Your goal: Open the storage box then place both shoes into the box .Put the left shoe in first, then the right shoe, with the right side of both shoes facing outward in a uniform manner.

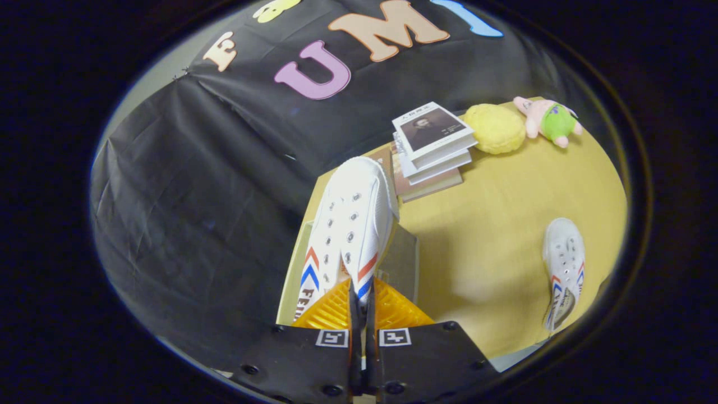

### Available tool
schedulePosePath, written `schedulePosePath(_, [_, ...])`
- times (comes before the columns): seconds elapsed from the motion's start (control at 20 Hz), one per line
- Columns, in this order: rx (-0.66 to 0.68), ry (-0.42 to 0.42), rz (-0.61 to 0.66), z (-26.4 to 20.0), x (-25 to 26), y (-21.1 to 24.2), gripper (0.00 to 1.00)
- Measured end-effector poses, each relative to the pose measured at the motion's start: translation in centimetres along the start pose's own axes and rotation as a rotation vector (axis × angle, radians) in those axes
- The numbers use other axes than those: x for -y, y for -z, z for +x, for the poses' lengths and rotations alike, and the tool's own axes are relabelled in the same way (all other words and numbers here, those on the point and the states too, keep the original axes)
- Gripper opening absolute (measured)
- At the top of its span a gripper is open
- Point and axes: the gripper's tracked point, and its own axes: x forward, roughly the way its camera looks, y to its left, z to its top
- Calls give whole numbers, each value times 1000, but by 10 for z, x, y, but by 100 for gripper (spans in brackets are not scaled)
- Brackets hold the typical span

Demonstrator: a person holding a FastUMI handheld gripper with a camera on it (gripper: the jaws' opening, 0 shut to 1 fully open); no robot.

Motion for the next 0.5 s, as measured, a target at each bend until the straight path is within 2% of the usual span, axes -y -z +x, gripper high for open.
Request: schedulePosePath(0.5, [-139,13,-26,73,-46,48,6])
